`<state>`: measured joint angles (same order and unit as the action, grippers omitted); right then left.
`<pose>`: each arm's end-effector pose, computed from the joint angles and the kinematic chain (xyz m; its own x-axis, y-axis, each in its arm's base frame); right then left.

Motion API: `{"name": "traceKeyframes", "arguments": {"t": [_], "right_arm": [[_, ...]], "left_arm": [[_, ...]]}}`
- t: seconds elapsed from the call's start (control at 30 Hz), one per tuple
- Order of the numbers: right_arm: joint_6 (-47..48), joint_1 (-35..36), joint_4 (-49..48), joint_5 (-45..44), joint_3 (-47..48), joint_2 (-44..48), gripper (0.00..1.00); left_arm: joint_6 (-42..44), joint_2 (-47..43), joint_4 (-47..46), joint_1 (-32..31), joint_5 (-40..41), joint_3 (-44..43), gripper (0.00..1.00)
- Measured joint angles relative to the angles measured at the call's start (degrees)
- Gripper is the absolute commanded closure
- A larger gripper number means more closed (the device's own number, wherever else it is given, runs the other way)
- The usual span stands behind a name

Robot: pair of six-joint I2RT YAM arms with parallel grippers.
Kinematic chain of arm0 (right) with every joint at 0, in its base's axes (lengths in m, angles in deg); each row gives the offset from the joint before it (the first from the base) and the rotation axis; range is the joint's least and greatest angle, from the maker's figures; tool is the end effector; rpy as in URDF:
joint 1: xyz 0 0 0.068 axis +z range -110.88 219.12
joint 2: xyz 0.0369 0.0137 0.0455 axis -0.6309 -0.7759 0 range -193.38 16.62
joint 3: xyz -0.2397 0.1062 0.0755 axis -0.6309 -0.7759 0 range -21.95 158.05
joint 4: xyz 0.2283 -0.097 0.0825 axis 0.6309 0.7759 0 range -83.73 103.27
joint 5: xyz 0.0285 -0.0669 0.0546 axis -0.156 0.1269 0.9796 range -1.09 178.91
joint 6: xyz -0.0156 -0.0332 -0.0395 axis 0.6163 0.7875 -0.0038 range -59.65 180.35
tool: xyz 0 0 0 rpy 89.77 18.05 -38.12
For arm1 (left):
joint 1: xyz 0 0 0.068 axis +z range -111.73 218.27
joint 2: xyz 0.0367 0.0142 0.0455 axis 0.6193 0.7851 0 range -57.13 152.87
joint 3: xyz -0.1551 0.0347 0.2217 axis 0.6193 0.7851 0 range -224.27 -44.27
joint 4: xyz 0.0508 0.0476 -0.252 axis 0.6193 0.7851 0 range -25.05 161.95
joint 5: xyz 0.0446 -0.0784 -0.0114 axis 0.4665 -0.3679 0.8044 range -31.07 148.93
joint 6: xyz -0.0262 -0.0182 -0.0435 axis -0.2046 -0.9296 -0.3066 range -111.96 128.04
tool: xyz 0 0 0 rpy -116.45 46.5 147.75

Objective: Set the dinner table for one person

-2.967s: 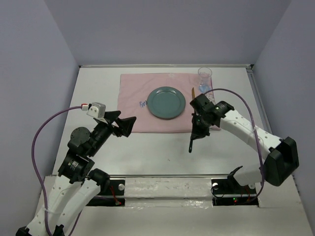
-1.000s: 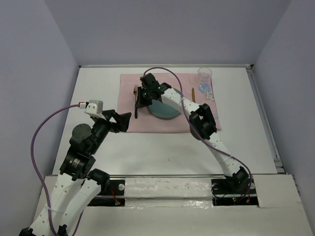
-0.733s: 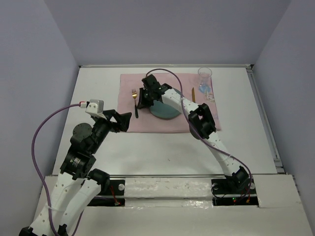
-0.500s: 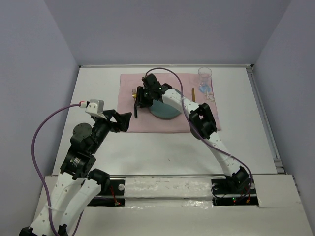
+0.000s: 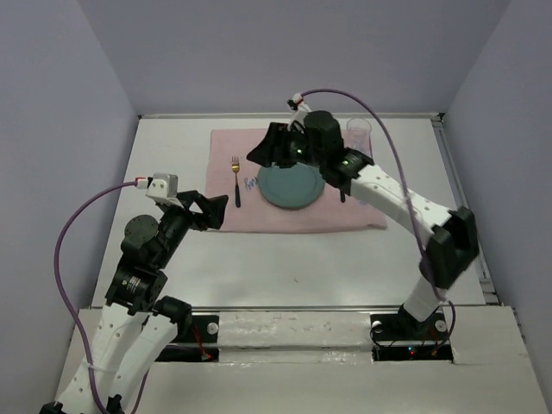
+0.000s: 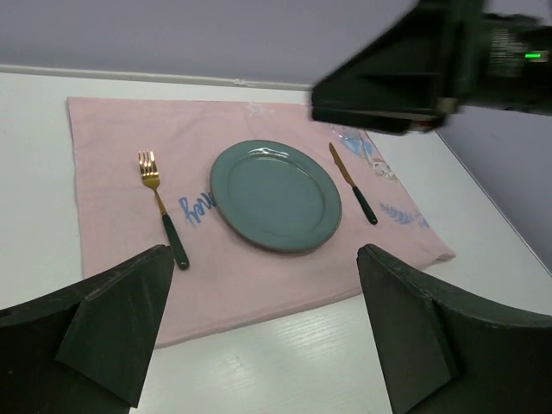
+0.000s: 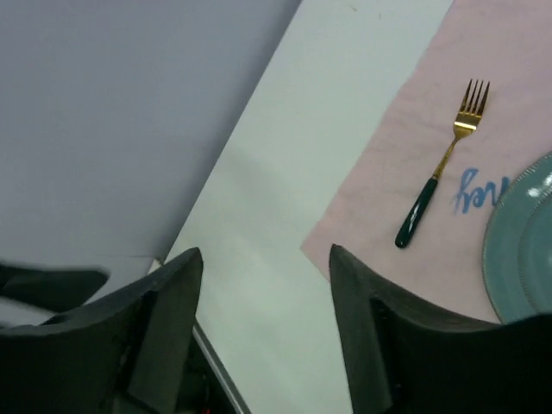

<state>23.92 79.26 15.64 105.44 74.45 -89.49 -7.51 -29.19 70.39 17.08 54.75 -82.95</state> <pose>0.3352 0.2959 0.3497 -0.6901 0.1626 -0.7052 -0.5143 0.5753 0.6360 0.1159 -0.0478 0.3519 -0.0318 -0.2744 -0.9611 0.4355 0.8617 -0.2604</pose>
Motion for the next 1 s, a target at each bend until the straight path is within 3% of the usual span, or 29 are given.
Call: {"name": "traceKeyframes", "arguments": {"t": [0.03,0.07,0.23,0.4,0.57,0.67,1.0], "right_arm": [[0.72,0.07,-3.37,0.02,-5.79,5.92,0.01],[0.98,0.09,-4.33,-0.07,-8.63,9.7,0.0],[5.88,0.42,-13.35,-0.15,-26.36,31.06,0.0],[8.96,0.44,-14.93,-1.42,-42.01,45.33,0.0],[10.38,0.44,-14.36,-3.52,-53.09,54.03,0.0],[11.69,0.42,-12.22,-5.01,-57.46,61.02,0.0],[15.93,0.44,-7.74,-10.67,-57.31,77.75,0.0]], "left_arm": [[0.0,0.0,-0.09,0.15,-0.31,0.0,0.01],[-0.04,0.0,-0.15,0.39,-0.7,0.0,0.01],[-0.59,-0.42,-1.6,1.07,-2.23,0.02,0.01],[-1.51,-1.57,-4.5,1.36,-3.15,0.02,0.01],[-1.95,-1.51,-5.9,1.44,-3.26,0.02,0.01],[-2.1,-0.9,-6.54,1.44,-3.3,-0.92,0.01],[-2.84,0.33,-10.36,1.44,-4.37,-5.01,0.01]]}}
